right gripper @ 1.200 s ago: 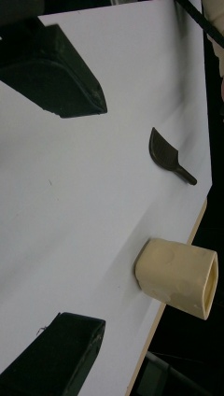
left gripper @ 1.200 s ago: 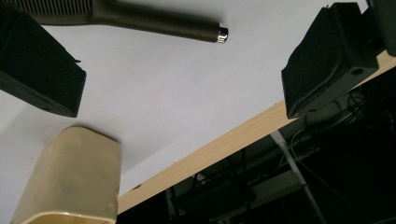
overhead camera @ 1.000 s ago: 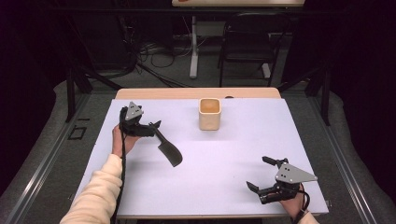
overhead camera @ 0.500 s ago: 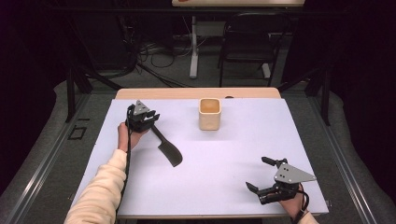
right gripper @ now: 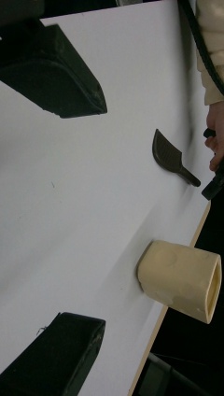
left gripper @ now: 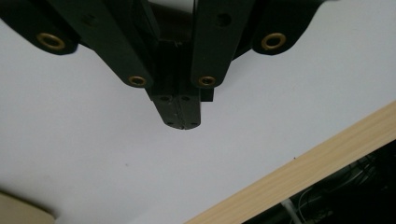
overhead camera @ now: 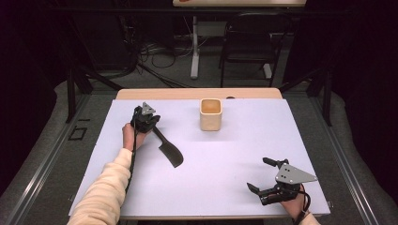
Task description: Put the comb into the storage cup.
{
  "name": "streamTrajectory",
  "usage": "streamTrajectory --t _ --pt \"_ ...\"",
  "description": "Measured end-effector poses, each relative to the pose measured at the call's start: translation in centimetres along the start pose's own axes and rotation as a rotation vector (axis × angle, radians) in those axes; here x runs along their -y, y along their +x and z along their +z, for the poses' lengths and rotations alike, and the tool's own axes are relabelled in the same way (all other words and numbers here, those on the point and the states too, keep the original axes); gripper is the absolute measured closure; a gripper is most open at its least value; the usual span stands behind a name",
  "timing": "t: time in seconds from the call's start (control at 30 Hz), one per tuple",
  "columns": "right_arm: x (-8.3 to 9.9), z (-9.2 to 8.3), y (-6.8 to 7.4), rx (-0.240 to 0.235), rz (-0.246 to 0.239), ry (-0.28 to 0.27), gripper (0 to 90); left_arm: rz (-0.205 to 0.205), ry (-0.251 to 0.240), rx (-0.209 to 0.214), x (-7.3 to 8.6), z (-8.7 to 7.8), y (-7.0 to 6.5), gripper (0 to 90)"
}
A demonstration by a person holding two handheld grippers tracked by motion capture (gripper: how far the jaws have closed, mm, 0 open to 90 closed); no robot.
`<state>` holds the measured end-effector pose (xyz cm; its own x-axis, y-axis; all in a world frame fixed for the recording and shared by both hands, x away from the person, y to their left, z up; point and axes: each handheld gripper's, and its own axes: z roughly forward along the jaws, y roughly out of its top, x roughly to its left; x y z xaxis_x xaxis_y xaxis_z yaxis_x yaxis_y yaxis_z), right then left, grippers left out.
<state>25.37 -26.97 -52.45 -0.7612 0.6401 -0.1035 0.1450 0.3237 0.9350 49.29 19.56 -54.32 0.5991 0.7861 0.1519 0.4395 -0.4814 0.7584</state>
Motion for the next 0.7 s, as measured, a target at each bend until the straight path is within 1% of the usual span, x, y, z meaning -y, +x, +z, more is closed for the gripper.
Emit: streamTrajectory --t 0.03,0.2,0.23,0.3,0.33,0.37,0.4,0.43,0.47,0.53,0.6,0.63,0.7 --pt "0.0 -0.02 0.0 0.002 0.0 -0.003 0.0 0.006 0.011 -0.004 0.04 0.13 0.01 90.0" --pt "0.04 -0.01 -0.06 0.0 -0.002 -0.001 0.0 0.0 0.043 -0.017 0.27 0.62 -0.04 90.0" --pt "0.04 -0.01 -0.06 0.0 -0.002 -0.001 0.0 0.007 0.052 -0.023 0.29 0.71 -0.08 90.0" --pt "0.04 -0.02 -0.07 0.001 -0.002 0.0 0.0 0.006 0.063 -0.024 0.3 0.76 -0.14 90.0" --pt "0.04 -0.02 -0.07 0.003 -0.002 0.0 0.0 0.014 0.068 -0.026 0.29 0.76 -0.13 90.0" --pt "0.03 -0.02 -0.07 0.004 -0.001 0.001 0.0 0.012 0.072 -0.024 0.3 0.76 -0.13 90.0" --pt "0.03 -0.01 -0.06 0.004 -0.003 0.002 0.0 0.016 0.087 -0.017 0.37 0.8 -0.16 90.0" --pt "0.03 -0.01 -0.06 0.004 -0.003 0.002 0.0 0.016 0.087 -0.017 0.37 0.8 -0.16 90.0" --pt "0.02 0.0 -0.05 0.005 -0.007 0.004 0.0 0.024 0.102 -0.015 0.39 0.77 -0.17 90.0" --pt "0.01 -0.01 -0.03 0.007 -0.006 0.004 0.0 0.011 0.104 -0.01 0.57 0.83 -0.16 90.0" --pt "0.02 -0.05 -0.01 0.008 -0.004 0.005 0.0 0.019 0.116 -0.014 0.7 0.82 -0.08 90.0" --pt "0.02 -0.08 0.0 0.008 -0.004 0.004 0.0 0.011 0.117 -0.014 0.77 0.82 -0.12 90.0" --pt "0.02 -0.1 0.0 0.007 -0.004 0.004 0.0 0.014 0.122 -0.014 0.89 0.8 -0.14 90.0"
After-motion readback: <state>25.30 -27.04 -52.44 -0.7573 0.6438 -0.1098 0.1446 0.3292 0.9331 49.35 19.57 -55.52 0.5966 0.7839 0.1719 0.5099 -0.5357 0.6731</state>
